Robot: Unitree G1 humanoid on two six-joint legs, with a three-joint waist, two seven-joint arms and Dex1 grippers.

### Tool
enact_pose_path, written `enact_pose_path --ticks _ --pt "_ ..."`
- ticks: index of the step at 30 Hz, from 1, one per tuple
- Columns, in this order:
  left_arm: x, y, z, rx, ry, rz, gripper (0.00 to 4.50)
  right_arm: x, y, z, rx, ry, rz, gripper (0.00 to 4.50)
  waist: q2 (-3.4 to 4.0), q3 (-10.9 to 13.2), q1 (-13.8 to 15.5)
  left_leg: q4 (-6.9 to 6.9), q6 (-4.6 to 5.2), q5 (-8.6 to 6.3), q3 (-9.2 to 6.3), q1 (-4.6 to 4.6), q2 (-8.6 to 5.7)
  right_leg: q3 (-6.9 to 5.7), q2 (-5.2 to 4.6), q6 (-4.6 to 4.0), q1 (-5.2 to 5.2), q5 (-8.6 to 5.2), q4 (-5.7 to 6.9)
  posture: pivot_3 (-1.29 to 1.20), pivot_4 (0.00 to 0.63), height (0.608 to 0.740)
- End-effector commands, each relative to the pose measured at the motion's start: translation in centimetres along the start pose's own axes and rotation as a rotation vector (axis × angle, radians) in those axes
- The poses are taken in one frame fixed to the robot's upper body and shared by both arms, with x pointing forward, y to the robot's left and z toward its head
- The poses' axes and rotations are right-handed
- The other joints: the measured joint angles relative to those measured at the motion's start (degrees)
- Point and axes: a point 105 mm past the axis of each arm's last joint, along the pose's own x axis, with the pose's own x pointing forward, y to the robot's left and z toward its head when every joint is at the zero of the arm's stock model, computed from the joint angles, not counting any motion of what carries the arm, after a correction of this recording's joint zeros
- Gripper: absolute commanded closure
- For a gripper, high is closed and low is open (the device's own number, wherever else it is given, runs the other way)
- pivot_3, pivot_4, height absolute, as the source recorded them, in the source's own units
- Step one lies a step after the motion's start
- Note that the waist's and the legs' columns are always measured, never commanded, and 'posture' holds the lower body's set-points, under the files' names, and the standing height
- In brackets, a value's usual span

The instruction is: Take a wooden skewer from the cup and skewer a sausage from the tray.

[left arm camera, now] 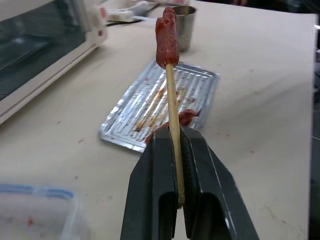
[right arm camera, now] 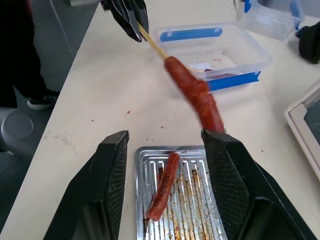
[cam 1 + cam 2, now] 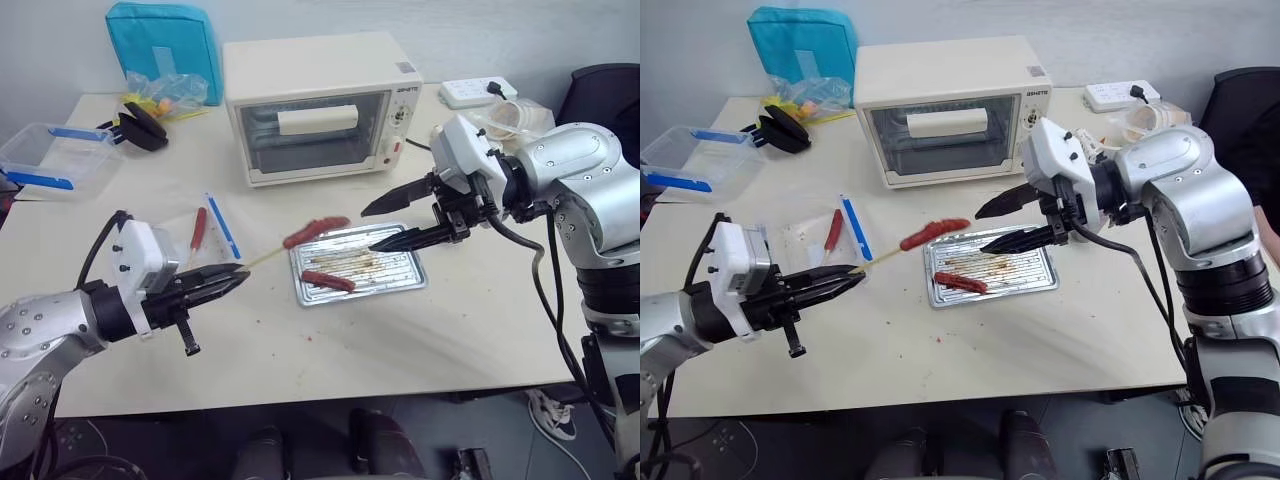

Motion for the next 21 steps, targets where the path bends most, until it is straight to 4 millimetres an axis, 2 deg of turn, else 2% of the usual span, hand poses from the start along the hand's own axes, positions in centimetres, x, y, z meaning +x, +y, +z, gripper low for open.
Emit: enact_pose_path --ticks 1,3,9,14,19,21 --pt "-0.8 1.2 0.1 0.026 0.008 0.268 4.5 -0.9 -0.2 2.0 -0.002 -0.081 -0.061 2.09 0.0 0.0 -0.01 0.0 0.0 0.0 0.0 0.0 0.0 0.02 -0.01 0.0 0.0 0.0 0.0 0.0 0.15 0.74" --pt "-1.9 2.5 -0.8 -0.029 0.016 0.491 4.5 -1.1 -0.2 2.5 0.022 -0.117 -0.082 2.09 -0.01 0.0 0.01 -0.01 0.01 -0.01 0.0 0.01 0.0 0.05 -0.03 0.0 0.0 0.0 0.01 0.0 0.15 0.74" --pt "-4.6 4.8 -2.8 -0.166 0.045 0.942 4.5 -1.2 0.1 3.7 0.056 -0.176 -0.128 2.09 -0.05 -0.03 0.1 0.01 0.02 0.0 -0.02 0.03 -0.01 0.04 -0.04 0.01 0.03 0.01 0.06 0.0 0.15 0.74" --pt "-5.1 5.3 -3.8 -0.247 0.068 1.084 4.5 -0.9 0.4 3.8 0.064 -0.185 -0.14 2.09 -0.18 -0.11 0.32 0.03 0.03 0.0 -0.03 0.02 -0.04 0.03 -0.04 0.02 0.05 0.01 0.06 0.0 0.15 0.74" --pt "-3.1 6.0 -6.0 -0.353 0.125 1.084 4.5 -0.5 0.6 3.5 0.074 -0.193 -0.147 2.09 -0.19 -0.11 0.46 0.04 0.03 0.01 -0.02 0.03 -0.12 0.01 -0.01 0.02 0.06 0.01 0.07 0.0 0.15 0.74" --pt "-2.7 6.0 -6.4 -0.377 0.132 1.068 3.92 -0.6 0.5 3.6 0.075 -0.192 -0.157 2.04 -0.19 -0.11 0.45 0.04 0.03 0.01 -0.03 0.02 -0.1 0.0 0.0 0.02 0.06 0.01 0.05 0.0 0.15 0.74"
